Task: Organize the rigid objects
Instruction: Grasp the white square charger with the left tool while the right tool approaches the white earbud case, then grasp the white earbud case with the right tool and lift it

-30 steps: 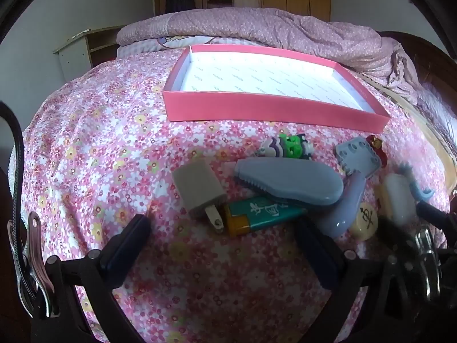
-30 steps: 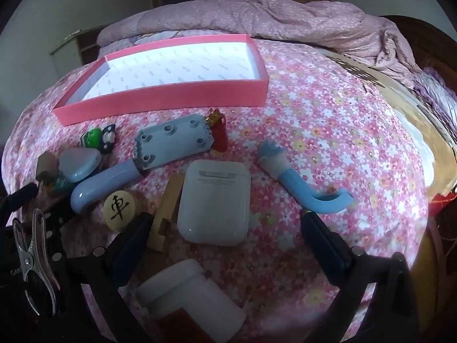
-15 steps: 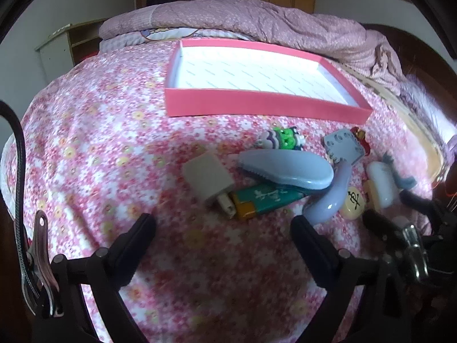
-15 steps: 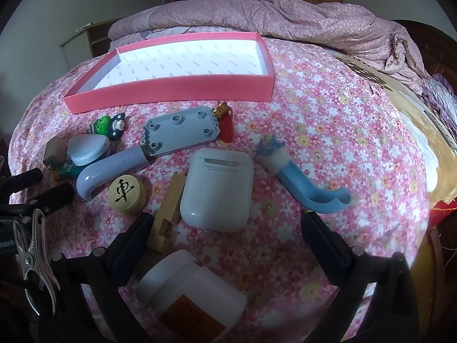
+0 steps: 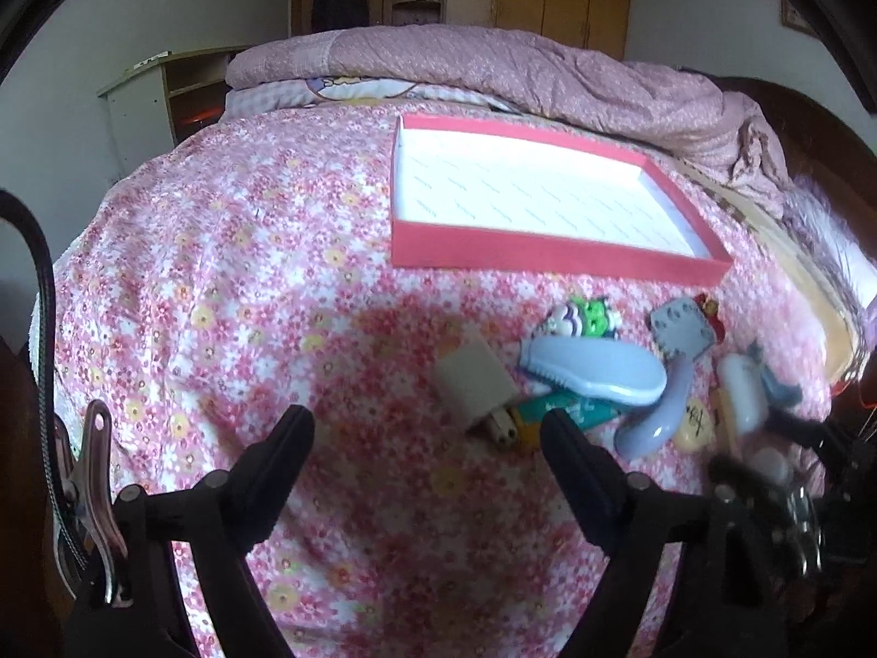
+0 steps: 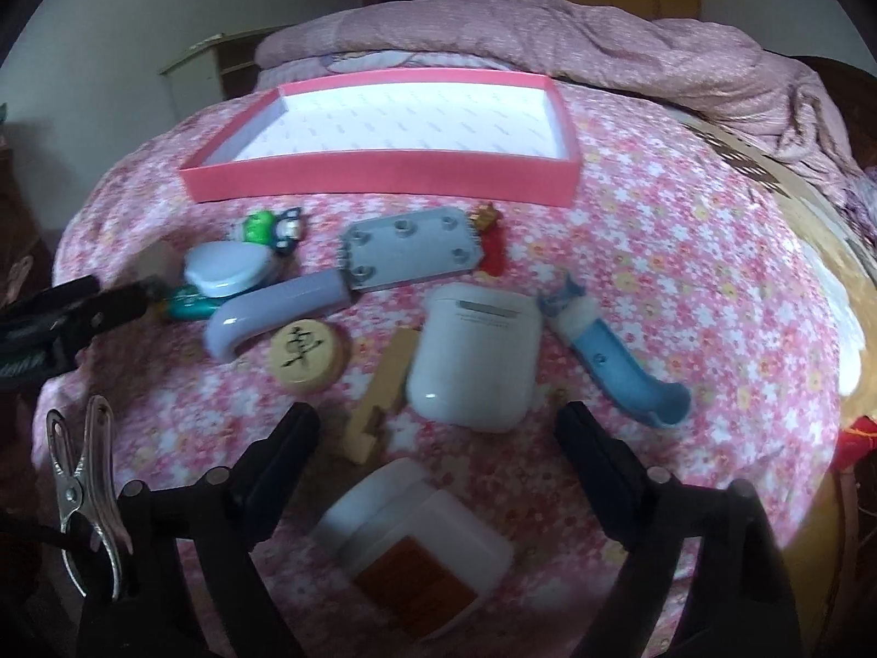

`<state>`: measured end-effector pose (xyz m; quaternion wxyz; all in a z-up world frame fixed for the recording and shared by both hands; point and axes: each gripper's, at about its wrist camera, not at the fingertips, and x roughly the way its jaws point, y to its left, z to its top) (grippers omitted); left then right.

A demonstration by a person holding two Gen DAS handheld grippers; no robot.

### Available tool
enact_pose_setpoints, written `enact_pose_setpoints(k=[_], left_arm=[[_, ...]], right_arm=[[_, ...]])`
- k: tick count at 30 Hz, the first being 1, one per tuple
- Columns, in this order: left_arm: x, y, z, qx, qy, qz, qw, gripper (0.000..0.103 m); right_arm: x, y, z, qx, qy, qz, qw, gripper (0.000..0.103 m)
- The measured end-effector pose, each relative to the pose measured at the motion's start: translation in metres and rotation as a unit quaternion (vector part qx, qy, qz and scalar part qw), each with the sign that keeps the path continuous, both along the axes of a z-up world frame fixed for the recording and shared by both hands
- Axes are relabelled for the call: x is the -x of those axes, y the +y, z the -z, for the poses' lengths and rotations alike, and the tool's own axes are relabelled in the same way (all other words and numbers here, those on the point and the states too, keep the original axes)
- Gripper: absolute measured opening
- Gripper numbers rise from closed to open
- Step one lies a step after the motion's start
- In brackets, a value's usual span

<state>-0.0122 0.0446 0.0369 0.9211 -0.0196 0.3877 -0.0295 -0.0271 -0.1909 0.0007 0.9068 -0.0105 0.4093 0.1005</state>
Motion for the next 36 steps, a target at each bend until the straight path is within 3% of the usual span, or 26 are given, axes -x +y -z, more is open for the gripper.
enact_pose_setpoints(k=[5, 7, 9, 11, 20, 24, 29, 36], left_arm=[[-0.017, -0.003, -0.002, 0.031, 0.003, -0.001, 0.9995, 0.083], [-0.026, -0.006, 0.000, 0.027, 0.006, -0.004, 0.9996, 0.072], [-0.029, -0.010, 0.005, 0.017, 0.013, 0.007, 0.9998, 0.045], [-0.030, -0.009, 0.012, 0.015, 0.027, 0.015, 0.9994, 0.038], [-0.022, -0.004, 0.018, 0.018, 0.006, 0.017, 0.9997, 0.038], [-0.018, -0.003, 0.018, 0.016, 0.005, 0.022, 0.9996, 0.036], [-0.006, 0.004, 0.017, 0.041, 0.014, 0.037, 0.9984, 0.035], [0.000, 0.002, 0.020, 0.033, 0.006, 0.038, 0.9987, 0.035]], right_arm=[[0.003, 0.000, -0.005, -0.023, 0.000, -0.019, 1.000, 0.087], [0.004, 0.000, -0.007, -0.029, 0.000, -0.023, 0.999, 0.084], [0.005, -0.001, -0.009, -0.033, -0.002, -0.027, 0.999, 0.081], [0.007, -0.003, -0.009, -0.035, -0.003, -0.029, 0.999, 0.078], [0.011, -0.013, -0.011, -0.045, -0.006, -0.021, 0.999, 0.065], [0.011, -0.017, -0.014, -0.042, -0.009, -0.013, 0.999, 0.064], [0.009, -0.022, -0.010, -0.051, -0.002, -0.006, 0.999, 0.063], [-0.001, -0.027, -0.004, -0.068, 0.012, 0.002, 0.998, 0.060]])
